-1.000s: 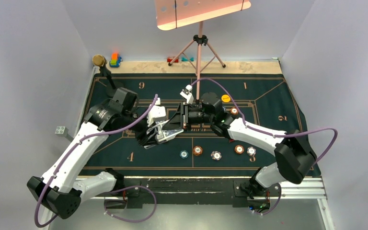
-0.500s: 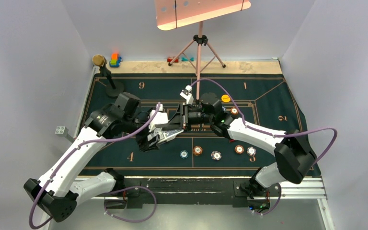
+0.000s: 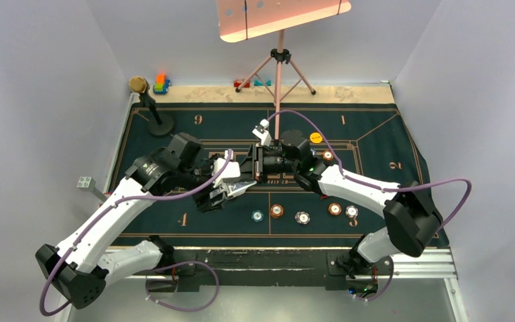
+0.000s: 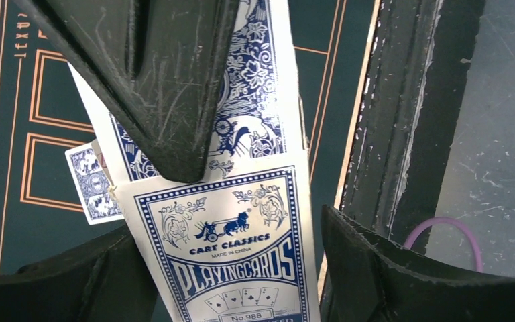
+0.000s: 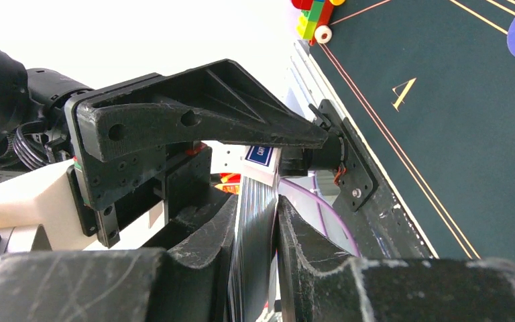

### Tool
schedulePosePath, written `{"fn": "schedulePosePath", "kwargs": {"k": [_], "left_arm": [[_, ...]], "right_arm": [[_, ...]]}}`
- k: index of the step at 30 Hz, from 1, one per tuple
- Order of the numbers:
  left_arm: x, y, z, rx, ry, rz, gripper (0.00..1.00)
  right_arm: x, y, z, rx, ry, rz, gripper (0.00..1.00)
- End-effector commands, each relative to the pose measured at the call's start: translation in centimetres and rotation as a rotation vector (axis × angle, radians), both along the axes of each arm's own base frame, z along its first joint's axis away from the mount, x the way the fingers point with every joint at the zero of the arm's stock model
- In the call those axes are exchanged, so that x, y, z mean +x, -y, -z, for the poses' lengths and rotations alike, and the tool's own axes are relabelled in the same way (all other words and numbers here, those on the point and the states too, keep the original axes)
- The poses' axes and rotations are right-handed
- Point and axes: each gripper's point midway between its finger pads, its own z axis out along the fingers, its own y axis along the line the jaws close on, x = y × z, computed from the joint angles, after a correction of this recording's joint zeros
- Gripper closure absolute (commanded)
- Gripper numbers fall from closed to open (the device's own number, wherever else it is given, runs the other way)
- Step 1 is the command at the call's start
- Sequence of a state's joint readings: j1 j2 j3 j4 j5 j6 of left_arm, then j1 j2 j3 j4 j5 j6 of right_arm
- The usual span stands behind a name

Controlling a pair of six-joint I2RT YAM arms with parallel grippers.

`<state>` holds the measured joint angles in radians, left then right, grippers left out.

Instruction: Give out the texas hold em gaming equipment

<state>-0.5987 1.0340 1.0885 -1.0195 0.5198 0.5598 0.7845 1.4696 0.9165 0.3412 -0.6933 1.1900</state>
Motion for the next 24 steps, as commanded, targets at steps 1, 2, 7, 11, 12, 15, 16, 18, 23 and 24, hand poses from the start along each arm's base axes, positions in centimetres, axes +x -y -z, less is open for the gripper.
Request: {"fn": "schedulePosePath", "kwargs": {"k": [1, 2, 7, 11, 12, 15, 16, 18, 23, 24], "left_arm": [[0.9, 0.2, 0.2, 0.014, 0.019, -0.023, 0.21], [0.9, 0.2, 0.1, 0.010, 0.021, -0.024, 0.25], [0.7, 0.5, -0.6, -0.013, 0.018, -0.024, 0.41], [0.2, 0.4, -0.6, -0.018, 0.010, -0.010, 0.49], [-0.1, 0.4, -0.7, -0.021, 0.007, 0.001, 0.52], [-0.7, 0.3, -0.6, -0.026, 0.002, 0.024, 0.59], [-0.8, 0.2, -0.5, -0.025, -0.001, 0.028, 0.60], [-1.1, 0.0, -0.4, -0.016, -0.010, 0.037, 0.62], [-1.5, 0.0, 0.0, -0.008, -0.028, 0.051, 0.69], [-1.5, 0.0, 0.0, -0.008, -0.030, 0.051, 0.71]], "right_arm": [[1.3, -0.6, -3.4, 0.082, 0.074, 0.030, 1.00], [1.3, -0.6, -3.4, 0.082, 0.072, 0.029, 1.00], [1.2, -0.5, -3.2, 0.079, 0.072, 0.032, 1.00], [1.1, -0.3, -2.8, 0.065, 0.073, 0.030, 1.00], [1.0, -0.2, -2.8, 0.059, 0.075, 0.028, 1.00], [0.7, 0.1, -2.6, 0.034, 0.086, 0.014, 0.91], [0.7, 0.3, -2.4, 0.019, 0.094, 0.013, 0.83], [0.5, 0.5, -2.2, -0.003, 0.105, 0.010, 0.69], [0.4, 1.0, -1.9, -0.047, 0.128, 0.000, 0.46], [0.4, 1.1, -1.9, -0.047, 0.132, -0.001, 0.44]]}}
